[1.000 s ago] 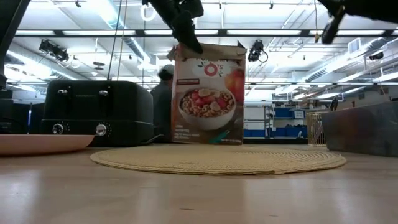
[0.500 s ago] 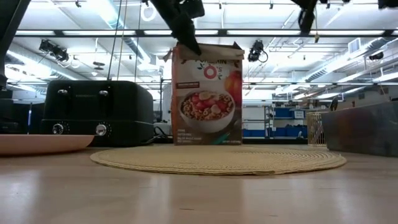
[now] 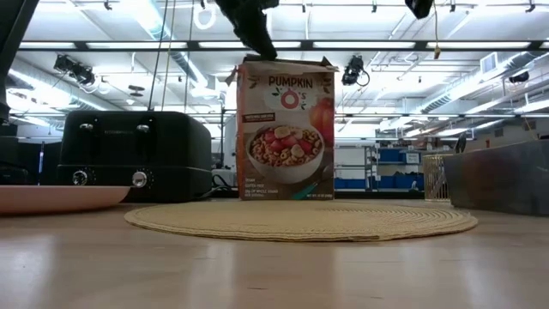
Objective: Arrange a breakfast setting
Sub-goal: Put the gray bowl on the brown table mat
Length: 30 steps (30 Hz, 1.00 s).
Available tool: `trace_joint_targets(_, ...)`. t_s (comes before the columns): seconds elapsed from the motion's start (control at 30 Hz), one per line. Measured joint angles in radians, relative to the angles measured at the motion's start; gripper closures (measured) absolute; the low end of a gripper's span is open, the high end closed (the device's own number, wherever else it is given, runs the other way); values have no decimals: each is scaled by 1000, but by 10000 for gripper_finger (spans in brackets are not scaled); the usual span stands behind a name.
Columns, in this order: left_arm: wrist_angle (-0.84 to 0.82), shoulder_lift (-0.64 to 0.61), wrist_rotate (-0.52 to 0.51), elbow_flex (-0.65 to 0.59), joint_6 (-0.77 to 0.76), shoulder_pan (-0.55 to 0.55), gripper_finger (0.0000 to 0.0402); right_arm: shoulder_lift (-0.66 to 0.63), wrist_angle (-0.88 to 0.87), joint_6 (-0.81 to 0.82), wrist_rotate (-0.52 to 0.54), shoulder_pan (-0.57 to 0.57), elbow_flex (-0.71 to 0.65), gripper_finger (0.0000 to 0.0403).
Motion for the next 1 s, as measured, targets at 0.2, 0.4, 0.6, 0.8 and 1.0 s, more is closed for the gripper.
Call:
trace_joint_targets(0.2, -15, -27, 4, 94, -110, -44, 201, -9, 25, 29, 30, -1, 33, 237)
trace_joint_targets(0.4, -27, -87, 7, 210, -312, -140, 212, 30, -113, 13, 37, 34, 88, 236)
trace_joint_targets(0.6, -31, -178, 8, 227, -506, -299, 219, 199, -287, -13, -4, 185, 256, 236)
trace_joint_targets(0.8, -55, -217, 3, 225, -578, -498, 221, 394, -566, 219, -58, 370, 405, 229)
trace_joint_targets(1.0, -104, -221, -39, 225, -605, -663, 221, 524, -590, 685, -54, 537, 423, 200)
